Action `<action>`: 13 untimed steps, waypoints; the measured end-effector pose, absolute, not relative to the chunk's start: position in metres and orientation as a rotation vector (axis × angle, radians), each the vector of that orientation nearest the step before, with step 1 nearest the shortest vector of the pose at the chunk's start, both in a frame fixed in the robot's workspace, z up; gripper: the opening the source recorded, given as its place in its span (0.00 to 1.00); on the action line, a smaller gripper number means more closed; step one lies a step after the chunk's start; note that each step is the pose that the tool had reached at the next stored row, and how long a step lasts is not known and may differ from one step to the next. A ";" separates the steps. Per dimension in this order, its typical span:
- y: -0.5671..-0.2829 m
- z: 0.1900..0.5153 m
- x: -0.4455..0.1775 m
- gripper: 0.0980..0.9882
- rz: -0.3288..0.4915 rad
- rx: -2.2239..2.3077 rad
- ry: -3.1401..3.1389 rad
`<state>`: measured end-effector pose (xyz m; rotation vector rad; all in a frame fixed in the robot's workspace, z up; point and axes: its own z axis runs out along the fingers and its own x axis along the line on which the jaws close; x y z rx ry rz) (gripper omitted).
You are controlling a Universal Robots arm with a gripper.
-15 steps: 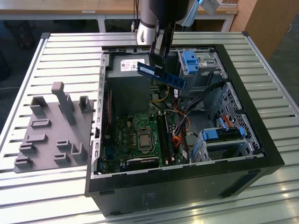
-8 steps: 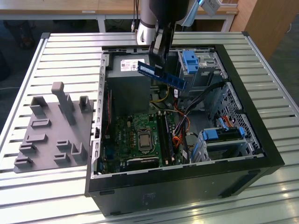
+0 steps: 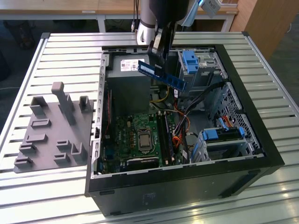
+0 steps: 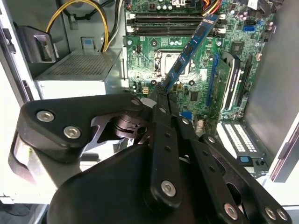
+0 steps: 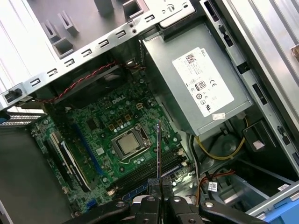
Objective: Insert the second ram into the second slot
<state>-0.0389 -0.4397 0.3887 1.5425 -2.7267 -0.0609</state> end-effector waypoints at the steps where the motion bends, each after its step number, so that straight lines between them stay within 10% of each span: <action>1: -0.440 0.389 -0.039 0.04 -0.061 1.535 -2.731; 13: -0.440 0.389 -0.039 0.04 -0.061 1.425 -2.792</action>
